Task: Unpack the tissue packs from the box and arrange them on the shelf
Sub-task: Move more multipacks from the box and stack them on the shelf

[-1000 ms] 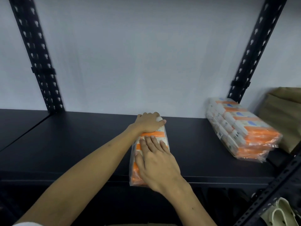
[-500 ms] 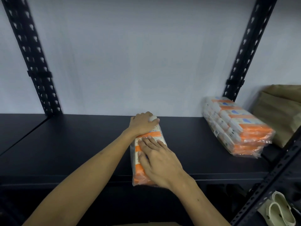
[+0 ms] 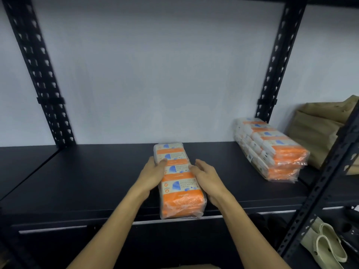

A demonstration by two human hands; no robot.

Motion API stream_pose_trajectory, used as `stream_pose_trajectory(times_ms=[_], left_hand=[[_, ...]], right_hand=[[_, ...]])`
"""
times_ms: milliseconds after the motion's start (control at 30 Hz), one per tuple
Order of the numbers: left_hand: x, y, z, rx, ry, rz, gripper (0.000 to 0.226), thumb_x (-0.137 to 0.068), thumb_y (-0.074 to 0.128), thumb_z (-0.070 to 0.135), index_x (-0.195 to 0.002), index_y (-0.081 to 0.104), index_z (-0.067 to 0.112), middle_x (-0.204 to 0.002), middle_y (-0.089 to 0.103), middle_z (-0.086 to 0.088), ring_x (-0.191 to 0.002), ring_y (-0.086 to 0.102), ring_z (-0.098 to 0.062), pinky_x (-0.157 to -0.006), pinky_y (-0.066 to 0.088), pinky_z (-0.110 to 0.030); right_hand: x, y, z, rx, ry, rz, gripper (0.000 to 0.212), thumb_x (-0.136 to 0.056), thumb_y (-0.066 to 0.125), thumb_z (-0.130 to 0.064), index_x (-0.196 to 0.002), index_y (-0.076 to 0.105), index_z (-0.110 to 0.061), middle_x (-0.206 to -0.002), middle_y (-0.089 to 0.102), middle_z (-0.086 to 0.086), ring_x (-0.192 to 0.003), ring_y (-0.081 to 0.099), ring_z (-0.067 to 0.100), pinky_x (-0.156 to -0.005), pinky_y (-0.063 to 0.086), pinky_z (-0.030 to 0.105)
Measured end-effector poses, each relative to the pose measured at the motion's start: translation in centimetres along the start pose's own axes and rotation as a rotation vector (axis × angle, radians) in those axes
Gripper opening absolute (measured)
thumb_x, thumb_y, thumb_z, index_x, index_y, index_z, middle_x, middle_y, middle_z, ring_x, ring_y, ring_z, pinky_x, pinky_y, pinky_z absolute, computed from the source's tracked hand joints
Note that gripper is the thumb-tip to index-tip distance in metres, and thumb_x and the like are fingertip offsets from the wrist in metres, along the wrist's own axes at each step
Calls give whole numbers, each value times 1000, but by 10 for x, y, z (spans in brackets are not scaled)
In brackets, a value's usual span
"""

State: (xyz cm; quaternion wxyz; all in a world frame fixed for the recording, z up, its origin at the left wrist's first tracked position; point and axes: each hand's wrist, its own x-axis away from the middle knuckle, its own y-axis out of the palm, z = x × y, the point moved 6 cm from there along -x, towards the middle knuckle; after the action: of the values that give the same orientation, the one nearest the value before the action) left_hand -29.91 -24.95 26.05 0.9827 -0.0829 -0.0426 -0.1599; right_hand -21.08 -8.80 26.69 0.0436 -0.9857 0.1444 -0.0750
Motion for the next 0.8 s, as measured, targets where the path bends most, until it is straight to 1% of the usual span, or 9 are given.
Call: stream_pose_trajectory(times_ms=[33, 100, 200, 367, 467, 567, 667, 700, 800], left_hand=[[1, 5, -2, 22, -5, 3, 34, -105, 49, 36, -135, 45, 20, -112, 73, -1, -87, 76, -14, -80, 62, -38], [1, 16, -3, 87, 2, 16, 33, -106, 48, 32, -137, 43, 22, -111, 73, -4, -85, 77, -19, -79, 63, -44], [3, 32, 4, 192, -12, 10, 38, -106, 48, 34, -142, 40, 25, -108, 74, -7, -82, 78, -24, -76, 64, -47], [6, 57, 34, 254, 22, -37, 42, -106, 48, 41, -145, 38, 28, -108, 75, -9, -82, 78, -26, -68, 63, -41], [6, 80, 62, 228, 79, -34, 29, -108, 44, 29, -136, 41, 25, -110, 72, -10, -79, 77, -25, -64, 63, -40], [0, 110, 96, 178, 143, -19, 22, -106, 41, 17, -127, 43, 23, -113, 69, -11, -81, 77, -26, -70, 64, -48], [-9, 145, 132, 156, 206, -19, 21, -106, 41, 17, -126, 42, 22, -108, 70, -8, -80, 77, -25, -70, 64, -49], [-12, 157, 144, 156, 224, -22, 22, -106, 41, 16, -127, 42, 21, -107, 70, -7, -80, 76, -24, -69, 64, -48], [-25, 196, 172, 180, 254, -49, 27, -105, 39, 13, -130, 41, 20, -109, 69, -7, -81, 76, -24, -71, 64, -47]], right_hand=[[-1, 3, 3, -34, 30, -21, 59, -104, 54, -27, -156, 28, -16, -131, 62, 3, -95, 74, 17, -77, 63, 34], [-1, 9, 3, -92, 42, -59, 42, -105, 50, -23, -146, 46, -14, -114, 72, 6, -92, 76, 21, -78, 63, 37], [2, 6, -2, -158, 12, -51, 27, -106, 47, -16, -129, 61, -15, -107, 76, 8, -92, 76, 24, -77, 62, 38], [10, -22, -19, -169, -76, 1, 23, -105, 48, -14, -119, 64, -21, -104, 77, 6, -91, 76, 25, -76, 62, 38], [14, -53, -39, -159, -150, 25, 22, -103, 52, -13, -120, 65, -19, -103, 77, 6, -92, 76, 25, -77, 62, 39], [16, -94, -65, -111, -188, 57, 16, -102, 57, -14, -117, 60, -20, -102, 76, 4, -84, 76, 19, -65, 61, 29], [15, -141, -91, -43, -209, 131, 42, -103, 56, -18, -144, 45, -20, -114, 70, 2, -82, 75, 15, -62, 59, 27], [13, -155, -100, -23, -220, 155, 45, -103, 55, -17, -146, 44, -18, -115, 69, 2, -83, 74, 15, -64, 59, 28], [9, -197, -124, -28, -265, 186, 22, -103, 53, -10, -123, 57, -17, -97, 74, 3, -81, 74, 19, -74, 61, 36]])
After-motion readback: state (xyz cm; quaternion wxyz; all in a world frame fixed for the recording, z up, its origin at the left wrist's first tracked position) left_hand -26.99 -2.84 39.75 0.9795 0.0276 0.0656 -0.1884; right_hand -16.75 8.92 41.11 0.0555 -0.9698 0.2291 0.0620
